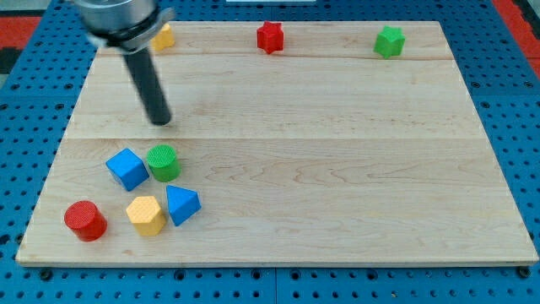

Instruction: Move the red star right to the yellow heart

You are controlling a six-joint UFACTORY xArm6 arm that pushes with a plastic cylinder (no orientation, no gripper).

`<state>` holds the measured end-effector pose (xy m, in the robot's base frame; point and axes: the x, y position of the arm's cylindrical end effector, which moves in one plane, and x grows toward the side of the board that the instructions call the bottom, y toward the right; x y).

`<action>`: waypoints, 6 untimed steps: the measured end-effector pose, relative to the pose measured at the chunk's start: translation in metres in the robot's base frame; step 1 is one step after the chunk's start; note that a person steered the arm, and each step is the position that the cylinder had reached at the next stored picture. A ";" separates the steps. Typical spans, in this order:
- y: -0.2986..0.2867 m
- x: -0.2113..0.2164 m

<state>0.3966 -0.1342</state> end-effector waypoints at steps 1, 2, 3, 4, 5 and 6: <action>0.096 -0.031; 0.145 -0.081; 0.191 -0.118; 0.214 -0.161; 0.135 -0.172; 0.033 -0.186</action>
